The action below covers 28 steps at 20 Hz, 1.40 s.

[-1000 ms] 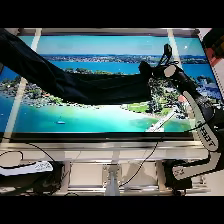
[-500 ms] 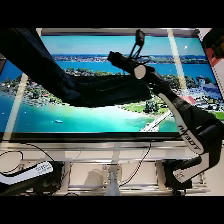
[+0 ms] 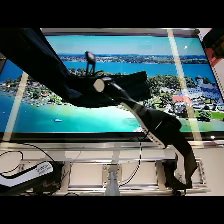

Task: Fold the clothes and pants, and hang the long-sleeved shirts on hangers.

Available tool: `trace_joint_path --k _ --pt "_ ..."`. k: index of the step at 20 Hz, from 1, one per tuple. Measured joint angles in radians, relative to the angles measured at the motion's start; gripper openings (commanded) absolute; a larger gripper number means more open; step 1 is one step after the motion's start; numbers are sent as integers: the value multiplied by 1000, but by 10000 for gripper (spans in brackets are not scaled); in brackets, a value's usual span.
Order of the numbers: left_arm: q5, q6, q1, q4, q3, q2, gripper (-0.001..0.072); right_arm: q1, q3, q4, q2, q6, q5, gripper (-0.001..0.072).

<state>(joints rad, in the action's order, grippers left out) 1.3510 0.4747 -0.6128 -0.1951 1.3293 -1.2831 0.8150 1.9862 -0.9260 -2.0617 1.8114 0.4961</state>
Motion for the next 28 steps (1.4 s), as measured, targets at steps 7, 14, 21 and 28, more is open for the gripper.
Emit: trace_joint_path --k 7,14,21,28 --pt "1 39 45 192 0 -5 51 122 68 -48 -52 -118 53 21" --pt "2 143 137 513 -1 -25 51 0 75 -205 5 -202 307 21" --pt "-40 174 299 618 -1 -129 93 -248 68 -251 172 -288 612 22" --pt "-69 288 485 631 -1 -291 696 -394 68 -256 324 -309 685 21"
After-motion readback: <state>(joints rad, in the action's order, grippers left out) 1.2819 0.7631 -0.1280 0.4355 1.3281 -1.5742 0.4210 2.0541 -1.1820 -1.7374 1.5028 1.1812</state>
